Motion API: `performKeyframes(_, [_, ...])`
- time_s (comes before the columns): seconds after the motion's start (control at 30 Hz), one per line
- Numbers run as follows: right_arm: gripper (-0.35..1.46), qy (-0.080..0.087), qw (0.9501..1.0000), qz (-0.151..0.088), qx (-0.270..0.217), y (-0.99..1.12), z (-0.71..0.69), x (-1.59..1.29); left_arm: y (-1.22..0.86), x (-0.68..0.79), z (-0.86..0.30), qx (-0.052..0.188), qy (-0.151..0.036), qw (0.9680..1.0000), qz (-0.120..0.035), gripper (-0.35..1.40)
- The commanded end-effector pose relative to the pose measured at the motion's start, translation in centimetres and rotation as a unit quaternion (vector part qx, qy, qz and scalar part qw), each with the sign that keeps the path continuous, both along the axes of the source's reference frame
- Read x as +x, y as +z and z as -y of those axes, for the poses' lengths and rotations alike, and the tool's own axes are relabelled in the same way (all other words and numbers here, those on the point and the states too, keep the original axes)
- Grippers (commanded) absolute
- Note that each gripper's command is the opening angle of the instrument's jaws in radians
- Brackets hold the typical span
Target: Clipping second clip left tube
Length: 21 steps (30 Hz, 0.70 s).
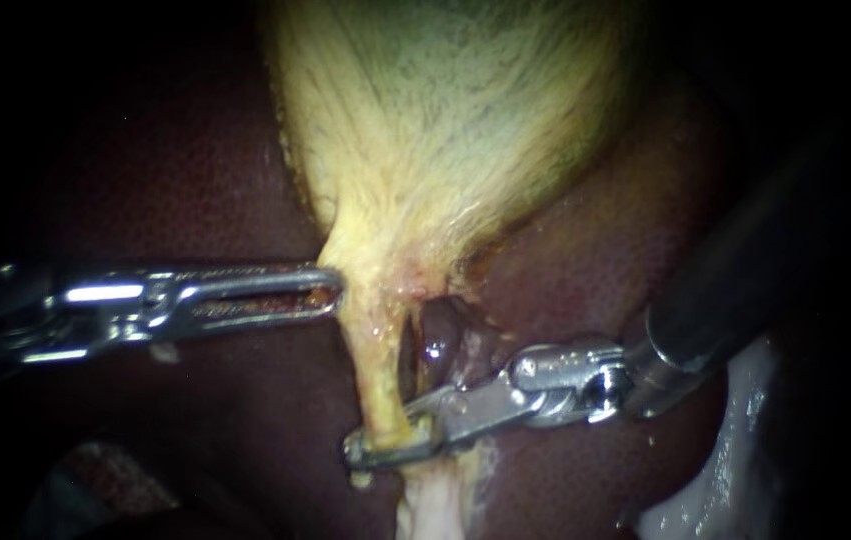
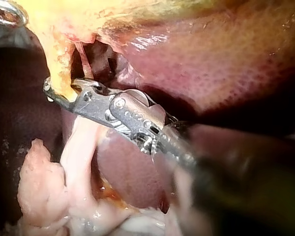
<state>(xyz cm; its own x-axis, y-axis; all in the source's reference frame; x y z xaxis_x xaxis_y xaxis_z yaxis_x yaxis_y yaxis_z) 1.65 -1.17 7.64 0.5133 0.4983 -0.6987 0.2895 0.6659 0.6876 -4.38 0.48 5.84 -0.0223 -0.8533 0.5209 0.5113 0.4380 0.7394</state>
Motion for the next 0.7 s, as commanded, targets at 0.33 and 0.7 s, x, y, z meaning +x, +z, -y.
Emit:
performKeyframes(0.33, [-0.35, 0.0, 1.0, 0.001, 0.002, 0.02, 0.01, 0.0, 0.0, 0.0, 0.0, 0.003, -0.001, 1.0, 0.001, -0.35])
performKeyframes(0.7, [-0.35, -0.001, 1.0, 0.001, 0.001, 0.04, 0.04, 0.0, 0.01, -0.01, -0.01, 0.003, -0.001, 1.0, 0.001, -0.35])
